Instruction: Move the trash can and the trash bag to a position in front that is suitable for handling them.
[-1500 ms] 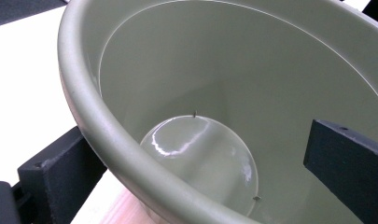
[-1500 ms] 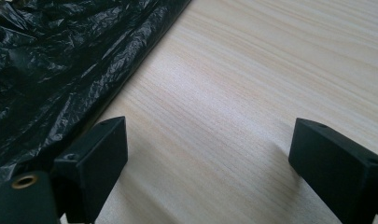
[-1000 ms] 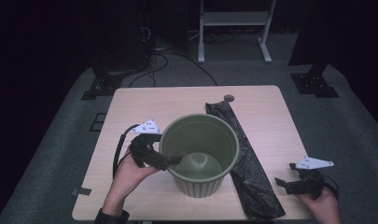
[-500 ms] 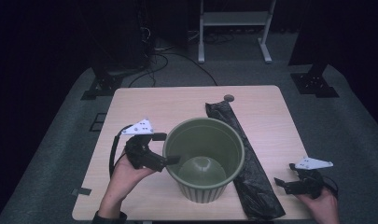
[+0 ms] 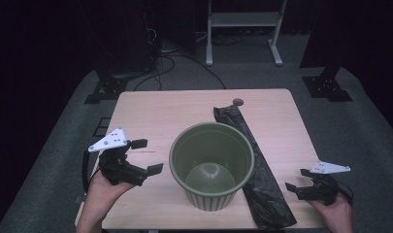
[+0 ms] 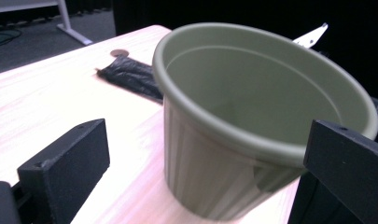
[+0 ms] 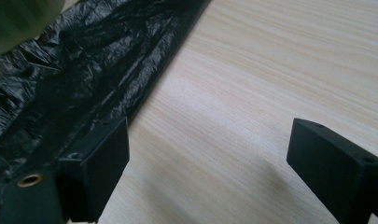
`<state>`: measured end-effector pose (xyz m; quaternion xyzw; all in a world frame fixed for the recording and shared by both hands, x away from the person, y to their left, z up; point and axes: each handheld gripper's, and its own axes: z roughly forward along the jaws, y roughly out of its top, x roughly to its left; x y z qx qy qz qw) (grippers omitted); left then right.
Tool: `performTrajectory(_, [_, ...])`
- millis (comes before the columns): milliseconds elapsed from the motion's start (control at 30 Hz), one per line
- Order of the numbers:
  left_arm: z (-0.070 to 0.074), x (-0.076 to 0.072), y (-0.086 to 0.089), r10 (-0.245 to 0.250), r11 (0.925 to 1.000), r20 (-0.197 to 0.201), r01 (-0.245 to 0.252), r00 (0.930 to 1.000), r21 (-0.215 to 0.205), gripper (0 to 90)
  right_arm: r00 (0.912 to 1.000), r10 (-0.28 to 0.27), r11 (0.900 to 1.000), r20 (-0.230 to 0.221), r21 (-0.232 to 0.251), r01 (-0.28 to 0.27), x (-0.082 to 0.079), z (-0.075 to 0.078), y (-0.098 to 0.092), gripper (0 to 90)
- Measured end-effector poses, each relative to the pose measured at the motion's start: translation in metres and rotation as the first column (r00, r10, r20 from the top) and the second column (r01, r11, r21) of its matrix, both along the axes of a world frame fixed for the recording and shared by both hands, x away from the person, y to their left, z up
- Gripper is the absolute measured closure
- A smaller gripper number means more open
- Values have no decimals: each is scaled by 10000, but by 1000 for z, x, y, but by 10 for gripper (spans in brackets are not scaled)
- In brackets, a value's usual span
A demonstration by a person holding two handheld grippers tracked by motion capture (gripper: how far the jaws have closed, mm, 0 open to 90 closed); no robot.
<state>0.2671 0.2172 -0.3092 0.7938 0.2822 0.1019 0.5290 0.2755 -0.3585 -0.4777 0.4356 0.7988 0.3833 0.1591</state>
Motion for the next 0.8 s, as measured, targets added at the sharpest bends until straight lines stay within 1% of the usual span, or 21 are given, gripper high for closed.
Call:
performTrajectory(133, [-12, -10, 10, 142, 9996, -68, -140, 9999, 236, 0, 10000, 21, 9999, 51, 143, -22, 0, 3, 2, 122])
performTrajectory(233, [-23, -14, 15, 198, 9989, -119, -193, 9997, 422, 0, 9999, 72, 9999, 80, 104, -72, 1, 3, 4, 122])
performTrajectory(367, [-39, -17, 18, 277, 9953, -2, -275, 9996, 932, 0, 9999, 94, 9999, 108, 89, -95, 1, 3, 4, 122])
performTrajectory(467, [-55, -16, 18, 272, 9913, 96, -282, 9996, 1286, 0, 9999, 89, 9999, 100, 138, -90, 1, 3, 4, 122])
performTrajectory(500, [-62, -14, 18, 213, 9908, 50, -218, 9998, 1337, 0, 9999, 100, 9999, 115, 126, -101, 1, 3, 5, 122])
performTrajectory(633, [-87, -9, 18, 293, 9830, -366, -222, 9989, 1822, 0, 9998, 134, 9998, 139, 154, -136, 1, 5, 6, 122])
performTrajectory(733, [-102, -7, 19, 301, 9795, -592, -176, 9978, 2006, 0, 9997, 96, 10000, 211, -6, -96, 2, 6, 7, 122])
performTrajectory(800, [-112, -4, 20, 324, 9777, -613, -189, 9976, 2094, 0, 9996, 121, 9999, 265, -61, -119, 3, 7, 8, 123])
